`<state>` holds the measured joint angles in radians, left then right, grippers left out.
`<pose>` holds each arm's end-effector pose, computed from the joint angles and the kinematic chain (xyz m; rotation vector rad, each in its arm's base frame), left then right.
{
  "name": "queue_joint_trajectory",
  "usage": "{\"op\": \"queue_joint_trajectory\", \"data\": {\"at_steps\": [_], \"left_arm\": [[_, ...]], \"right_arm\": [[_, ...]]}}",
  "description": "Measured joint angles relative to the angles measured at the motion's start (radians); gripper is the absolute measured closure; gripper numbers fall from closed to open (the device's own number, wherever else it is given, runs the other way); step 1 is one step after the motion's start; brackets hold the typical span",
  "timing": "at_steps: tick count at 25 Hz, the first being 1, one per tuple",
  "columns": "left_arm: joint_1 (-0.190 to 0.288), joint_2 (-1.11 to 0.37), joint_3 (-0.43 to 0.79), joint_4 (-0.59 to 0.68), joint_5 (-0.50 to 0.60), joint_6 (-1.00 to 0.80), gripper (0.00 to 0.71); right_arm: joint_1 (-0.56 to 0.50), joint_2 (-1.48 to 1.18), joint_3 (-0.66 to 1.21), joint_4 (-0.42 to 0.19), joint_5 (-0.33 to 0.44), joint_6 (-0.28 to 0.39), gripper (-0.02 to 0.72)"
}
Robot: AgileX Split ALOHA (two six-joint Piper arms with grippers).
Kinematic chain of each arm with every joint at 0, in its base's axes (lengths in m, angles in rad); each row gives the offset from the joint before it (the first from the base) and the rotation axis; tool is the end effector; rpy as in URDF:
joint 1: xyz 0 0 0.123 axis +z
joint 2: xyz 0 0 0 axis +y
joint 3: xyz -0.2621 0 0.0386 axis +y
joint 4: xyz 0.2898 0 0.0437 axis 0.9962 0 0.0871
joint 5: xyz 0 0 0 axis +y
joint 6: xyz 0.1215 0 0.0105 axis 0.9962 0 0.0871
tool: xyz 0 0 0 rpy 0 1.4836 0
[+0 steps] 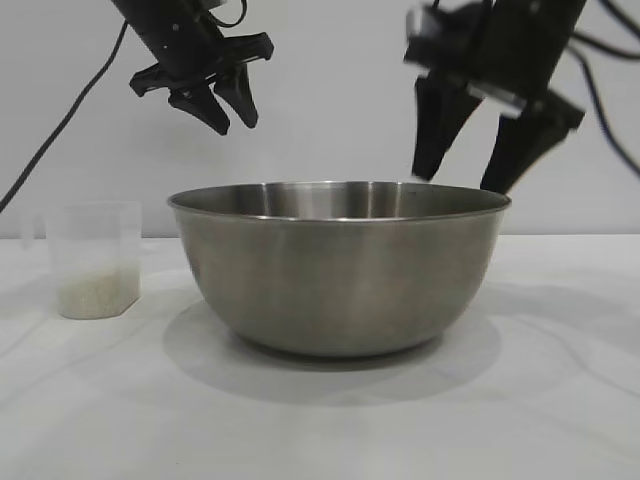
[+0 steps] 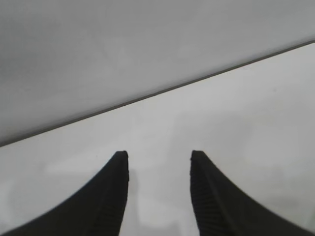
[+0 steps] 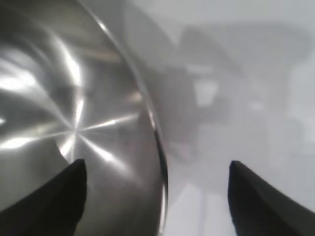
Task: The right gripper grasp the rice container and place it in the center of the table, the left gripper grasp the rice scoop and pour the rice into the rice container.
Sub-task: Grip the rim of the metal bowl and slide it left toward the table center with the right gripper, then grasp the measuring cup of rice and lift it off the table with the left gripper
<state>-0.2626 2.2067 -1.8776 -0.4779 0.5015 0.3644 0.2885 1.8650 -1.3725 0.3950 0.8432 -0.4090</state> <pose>0.5399 -0.1731 0.1824 0.3469 2.2538 -0.4238 0.4025 0.1560 0.1549 -0.6596 2.6911 0.4434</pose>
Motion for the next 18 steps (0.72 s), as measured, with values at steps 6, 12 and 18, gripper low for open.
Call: {"op": "queue_joint_trajectory", "data": {"at_steps": [6,12,18], "left_arm": [[0.000,0.000,0.000,0.006,0.004,0.000,0.435],[0.000,-0.004,0.000,0.028,0.004,0.000,0.435],[0.000,-0.012,0.000,0.030,0.010,-0.002,0.435]], "right_arm": [[0.000,-0.355,0.536,0.034,-0.579,-0.122,0.219],[-0.002,-0.700,0.800,0.089,-0.634,-0.134,0.219],[-0.002,-0.987,0.840,0.057,-0.399,-0.035,0.219]]}}
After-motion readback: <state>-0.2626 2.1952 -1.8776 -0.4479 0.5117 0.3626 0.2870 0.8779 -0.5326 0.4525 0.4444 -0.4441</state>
